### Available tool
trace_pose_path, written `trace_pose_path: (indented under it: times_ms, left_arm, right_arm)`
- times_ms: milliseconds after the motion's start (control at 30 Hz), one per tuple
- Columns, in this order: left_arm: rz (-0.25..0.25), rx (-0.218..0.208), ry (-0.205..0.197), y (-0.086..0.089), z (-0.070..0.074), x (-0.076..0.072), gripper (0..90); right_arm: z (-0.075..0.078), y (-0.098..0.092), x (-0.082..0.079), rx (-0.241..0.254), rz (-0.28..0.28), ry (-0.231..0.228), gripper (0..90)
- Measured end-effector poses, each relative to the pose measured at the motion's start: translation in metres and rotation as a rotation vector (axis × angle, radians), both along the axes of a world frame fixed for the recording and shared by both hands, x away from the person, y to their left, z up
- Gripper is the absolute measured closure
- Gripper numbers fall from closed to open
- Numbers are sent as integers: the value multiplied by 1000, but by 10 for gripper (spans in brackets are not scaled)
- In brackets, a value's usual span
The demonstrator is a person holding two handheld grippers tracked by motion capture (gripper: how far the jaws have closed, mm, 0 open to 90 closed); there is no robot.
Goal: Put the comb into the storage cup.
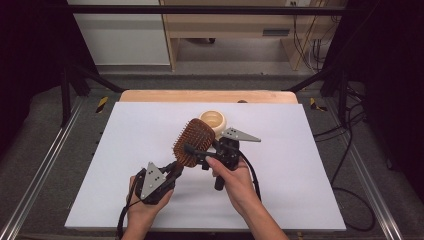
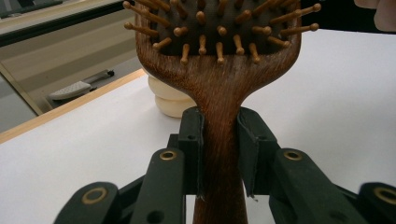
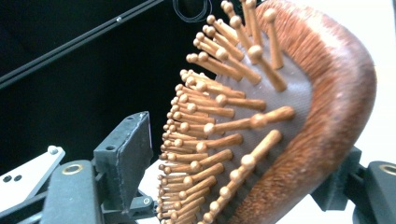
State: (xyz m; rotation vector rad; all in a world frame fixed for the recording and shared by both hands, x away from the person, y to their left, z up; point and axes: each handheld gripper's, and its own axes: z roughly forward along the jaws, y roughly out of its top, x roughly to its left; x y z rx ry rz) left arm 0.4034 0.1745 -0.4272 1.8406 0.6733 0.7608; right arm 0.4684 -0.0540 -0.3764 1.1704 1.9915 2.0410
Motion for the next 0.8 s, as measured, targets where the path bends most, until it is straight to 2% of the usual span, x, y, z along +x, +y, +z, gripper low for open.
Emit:
trace_pose_path:
  times_ms: [333, 467, 600, 800]
  left_arm:
    - [-10, -8, -13, -2, 0, 0, 724]
    - [-17, -31, 0, 0, -1, 1, 724]
    - [-16, -41, 17, 0, -3, 2, 725]
    - [-8, -62, 28, 1, -4, 3, 723]
  right_arm:
    - [3, -5, 3, 56, 7, 15, 380]
    - [3, -5, 3, 63, 3, 15, 416]
    - [4, -4, 3, 94, 11, 30, 472]
    - [7, -1, 1, 85, 5, 24, 500]
